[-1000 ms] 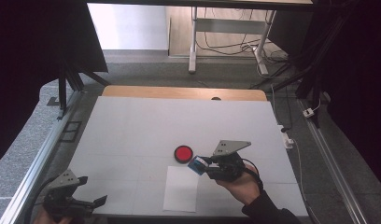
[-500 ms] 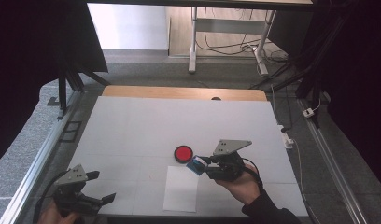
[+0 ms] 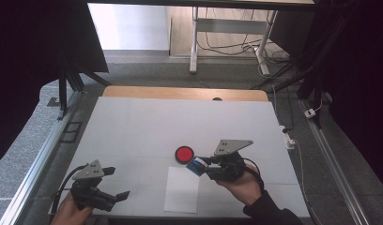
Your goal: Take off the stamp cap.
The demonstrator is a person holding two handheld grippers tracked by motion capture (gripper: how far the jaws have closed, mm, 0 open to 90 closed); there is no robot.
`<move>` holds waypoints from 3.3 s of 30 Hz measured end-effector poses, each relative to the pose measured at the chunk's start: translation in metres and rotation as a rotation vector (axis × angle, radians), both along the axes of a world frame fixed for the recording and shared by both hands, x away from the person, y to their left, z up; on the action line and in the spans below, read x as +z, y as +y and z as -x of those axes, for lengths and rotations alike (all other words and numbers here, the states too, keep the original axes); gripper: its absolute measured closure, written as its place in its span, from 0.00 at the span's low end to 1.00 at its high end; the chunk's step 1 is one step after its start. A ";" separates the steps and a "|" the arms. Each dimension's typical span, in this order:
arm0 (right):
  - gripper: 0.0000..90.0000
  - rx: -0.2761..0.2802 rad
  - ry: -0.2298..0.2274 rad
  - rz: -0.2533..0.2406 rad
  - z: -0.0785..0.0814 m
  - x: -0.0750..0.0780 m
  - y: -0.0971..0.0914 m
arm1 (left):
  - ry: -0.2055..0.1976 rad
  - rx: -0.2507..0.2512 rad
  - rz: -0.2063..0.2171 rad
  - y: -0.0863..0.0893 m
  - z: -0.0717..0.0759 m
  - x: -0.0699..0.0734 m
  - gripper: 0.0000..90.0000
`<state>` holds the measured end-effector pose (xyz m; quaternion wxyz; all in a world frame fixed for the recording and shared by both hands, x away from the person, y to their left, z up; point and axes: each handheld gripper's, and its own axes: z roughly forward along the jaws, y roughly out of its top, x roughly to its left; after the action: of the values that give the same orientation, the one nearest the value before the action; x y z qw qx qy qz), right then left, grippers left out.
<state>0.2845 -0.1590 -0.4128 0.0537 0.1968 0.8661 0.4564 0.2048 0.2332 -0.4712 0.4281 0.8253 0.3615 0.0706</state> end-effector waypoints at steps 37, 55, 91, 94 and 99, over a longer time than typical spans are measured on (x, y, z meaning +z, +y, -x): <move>0.79 0.083 -0.019 -0.009 0.003 0.008 0.007 | -0.039 -0.308 0.022 -0.084 -0.065 0.006 0.00; 0.79 0.166 0.000 -0.018 0.004 0.009 0.011 | -0.048 -0.544 0.051 -0.137 -0.086 0.003 0.00; 0.79 0.266 0.017 -0.010 0.009 0.008 0.016 | -0.081 -0.739 0.137 -0.144 -0.088 0.004 0.65; 0.79 0.264 0.013 -0.010 0.009 0.008 0.015 | -0.089 -0.751 0.141 -0.143 -0.087 0.004 0.73; 0.79 0.272 0.017 -0.018 0.009 0.009 0.015 | -0.089 -0.763 0.165 -0.142 -0.087 0.004 0.74</move>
<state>0.2755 -0.1440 -0.4040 -0.0177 0.0818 0.8810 0.4657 0.2920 0.0913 -0.4676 0.5035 0.8594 0.0142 -0.0872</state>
